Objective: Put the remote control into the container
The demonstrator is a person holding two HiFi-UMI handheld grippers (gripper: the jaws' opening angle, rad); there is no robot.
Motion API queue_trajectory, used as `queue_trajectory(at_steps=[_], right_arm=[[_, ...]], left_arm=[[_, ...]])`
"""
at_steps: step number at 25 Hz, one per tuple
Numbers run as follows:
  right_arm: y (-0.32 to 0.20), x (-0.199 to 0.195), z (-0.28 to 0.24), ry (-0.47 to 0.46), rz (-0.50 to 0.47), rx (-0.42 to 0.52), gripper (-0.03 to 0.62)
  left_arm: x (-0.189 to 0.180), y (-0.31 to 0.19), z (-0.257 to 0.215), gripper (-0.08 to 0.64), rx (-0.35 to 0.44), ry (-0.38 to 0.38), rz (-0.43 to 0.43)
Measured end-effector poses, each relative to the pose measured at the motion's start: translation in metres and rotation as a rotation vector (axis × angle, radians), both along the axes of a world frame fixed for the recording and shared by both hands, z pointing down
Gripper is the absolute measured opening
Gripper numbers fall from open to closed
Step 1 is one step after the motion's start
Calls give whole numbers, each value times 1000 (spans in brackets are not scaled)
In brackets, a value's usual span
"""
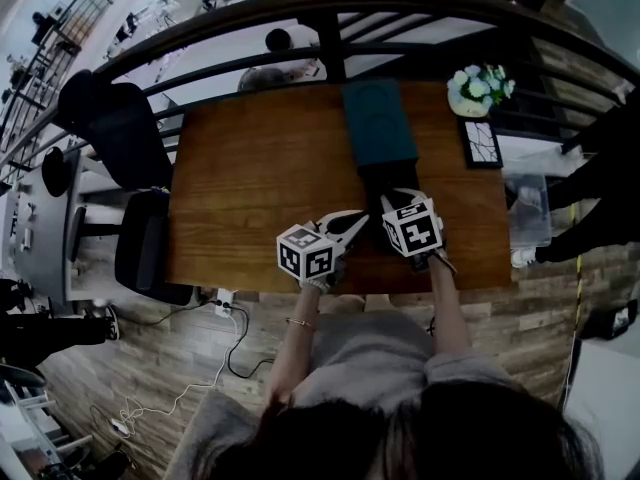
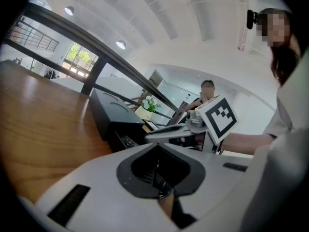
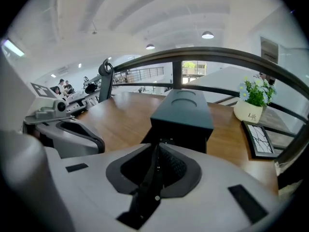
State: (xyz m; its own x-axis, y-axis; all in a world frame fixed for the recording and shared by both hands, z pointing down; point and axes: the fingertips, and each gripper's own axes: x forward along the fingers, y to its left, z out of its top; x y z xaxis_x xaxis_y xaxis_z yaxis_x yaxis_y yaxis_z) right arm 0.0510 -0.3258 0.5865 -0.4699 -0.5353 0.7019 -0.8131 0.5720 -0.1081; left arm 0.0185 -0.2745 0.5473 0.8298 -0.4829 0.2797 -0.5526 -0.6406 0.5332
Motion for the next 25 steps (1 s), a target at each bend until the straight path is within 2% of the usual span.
queue_trajectory(at_steps=[4,8,12,18,25], right_arm=[[6,-2,-19,-72,10,34,40],[11,-5,-45,-183,0,77,35],[18,-9,-72,-256,-18,136,31],[28,-17,-94,-272,-89,190,29],[39,-21,-111,-320,-147,246,29]], left_arm=[[2,5,-7,3,26,-6,24],[0,8,-20,3,66,-3,41],[-1,10,-37,3,113,5,57],[-1,14,-65,3,182,16,77],[-3,25,-75,3,233,7,102]])
